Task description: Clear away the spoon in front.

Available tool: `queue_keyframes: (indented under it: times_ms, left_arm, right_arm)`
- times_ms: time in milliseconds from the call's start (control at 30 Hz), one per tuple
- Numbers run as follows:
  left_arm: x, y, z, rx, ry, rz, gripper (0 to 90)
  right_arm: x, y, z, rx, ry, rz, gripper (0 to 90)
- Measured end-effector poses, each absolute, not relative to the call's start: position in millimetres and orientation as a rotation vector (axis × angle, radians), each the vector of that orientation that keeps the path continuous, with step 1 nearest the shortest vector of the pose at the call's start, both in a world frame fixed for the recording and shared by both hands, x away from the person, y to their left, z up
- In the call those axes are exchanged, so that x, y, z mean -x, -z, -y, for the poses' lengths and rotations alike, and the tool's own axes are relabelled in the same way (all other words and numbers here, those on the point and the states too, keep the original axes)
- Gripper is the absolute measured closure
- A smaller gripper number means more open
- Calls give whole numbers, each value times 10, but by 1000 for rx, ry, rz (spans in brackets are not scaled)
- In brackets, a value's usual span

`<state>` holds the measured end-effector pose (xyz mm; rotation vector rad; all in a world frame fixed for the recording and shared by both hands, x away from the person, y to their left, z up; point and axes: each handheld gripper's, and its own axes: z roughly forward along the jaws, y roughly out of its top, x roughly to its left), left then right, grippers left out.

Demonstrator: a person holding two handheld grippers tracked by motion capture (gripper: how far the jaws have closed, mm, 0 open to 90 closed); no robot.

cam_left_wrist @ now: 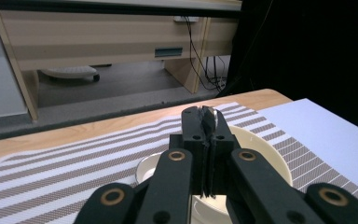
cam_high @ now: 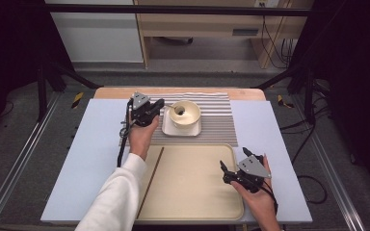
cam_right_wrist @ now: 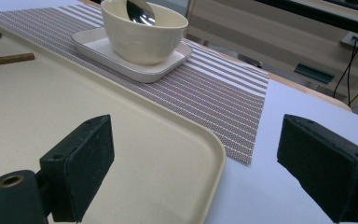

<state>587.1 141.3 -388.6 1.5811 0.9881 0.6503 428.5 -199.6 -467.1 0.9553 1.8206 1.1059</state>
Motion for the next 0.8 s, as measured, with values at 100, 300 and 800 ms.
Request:
queue_keyframes:
  times_ms: [100,300,800]
  left_arm:
    - [-5808,3790,-1461,-1571,-652,-980,888]
    - [-5659,3639,-1518,-1588,-658,-954,888]
    - [-5123,3439,-1707,-1637,-588,-882,887]
  right_arm:
    - [-4284,4670,1995,-956,-1105,-1817,108]
    - [-4286,4665,2013,-952,-1104,-1808,92]
    - [-4271,4645,2032,-935,-1121,-1791,71]
